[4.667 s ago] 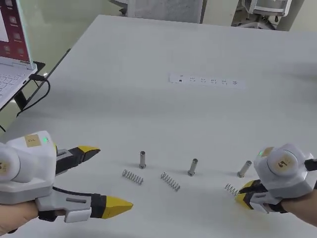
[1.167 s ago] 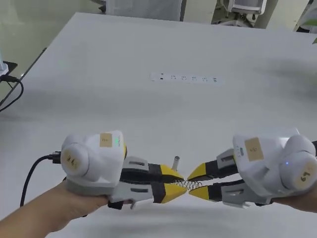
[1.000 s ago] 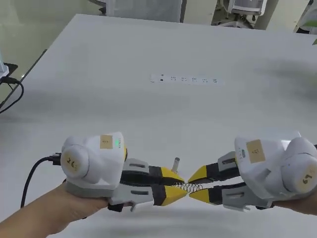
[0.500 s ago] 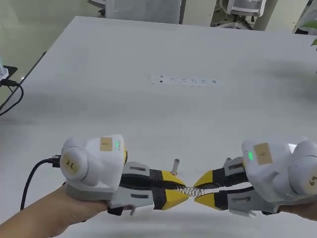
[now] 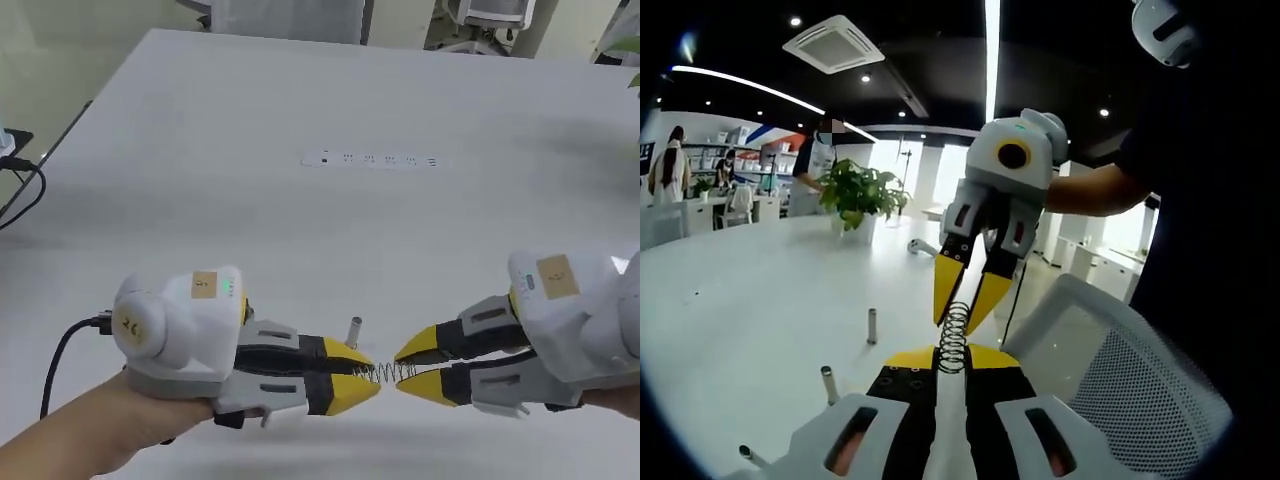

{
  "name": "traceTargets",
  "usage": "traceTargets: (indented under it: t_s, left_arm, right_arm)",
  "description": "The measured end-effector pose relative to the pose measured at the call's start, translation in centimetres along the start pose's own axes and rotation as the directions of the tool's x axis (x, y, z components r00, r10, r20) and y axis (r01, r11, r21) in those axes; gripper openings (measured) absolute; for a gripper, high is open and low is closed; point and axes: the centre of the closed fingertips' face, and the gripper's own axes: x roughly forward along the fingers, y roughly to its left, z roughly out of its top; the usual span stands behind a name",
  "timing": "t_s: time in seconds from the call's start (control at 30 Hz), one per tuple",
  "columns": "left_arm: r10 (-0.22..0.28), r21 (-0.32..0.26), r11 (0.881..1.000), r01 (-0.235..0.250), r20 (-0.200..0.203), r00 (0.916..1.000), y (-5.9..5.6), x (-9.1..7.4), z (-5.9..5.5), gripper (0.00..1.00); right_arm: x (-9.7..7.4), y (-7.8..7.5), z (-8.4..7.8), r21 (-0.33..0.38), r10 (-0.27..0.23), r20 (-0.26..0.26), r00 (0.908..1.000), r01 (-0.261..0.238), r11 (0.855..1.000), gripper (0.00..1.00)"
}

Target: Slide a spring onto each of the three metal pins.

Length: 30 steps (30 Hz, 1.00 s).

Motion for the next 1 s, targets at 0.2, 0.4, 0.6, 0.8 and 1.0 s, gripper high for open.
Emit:
traceTargets:
  t_s: [0.2,0.4,0.6,0.8,1.0]
  left_arm:
    - [0.008,0.041,0.999,-0.005,-0.059,0.9982,0.0,0.2,-1.1,0.02]
    - [0.013,0.041,0.999,-0.01,-0.067,0.9977,0.2,0.0,-1.4,0.02]
    - [0.019,0.043,0.999,-0.016,-0.063,0.9979,0.3,0.0,-1.2,0.02]
    - [0.019,0.051,0.999,-0.015,-0.071,0.9973,0.2,0.1,-1.3,0.02]
    - [0.025,0.067,0.998,-0.019,-0.082,0.9963,0.3,0.1,-1.5,0.02]
  right_arm:
    - [0.1,0.3,1.0,-0.016,0.012,0.006,0.9999,-0.012,1.0,0.06]
    - [0.3,0.5,1.7,-0.045,0.009,0.0,1.0,-0.009,0.999,0.06]
    - [0.3,0.4,2.1,-0.067,0.008,-0.013,0.9999,-0.009,0.998,0.06]
    - [0.5,0.5,2.5,-0.091,0.01,-0.023,0.9997,-0.012,0.996,0.06]
    - [0.9,0.5,2.9,-0.108,0.015,-0.027,0.9995,-0.018,0.994,0.06]
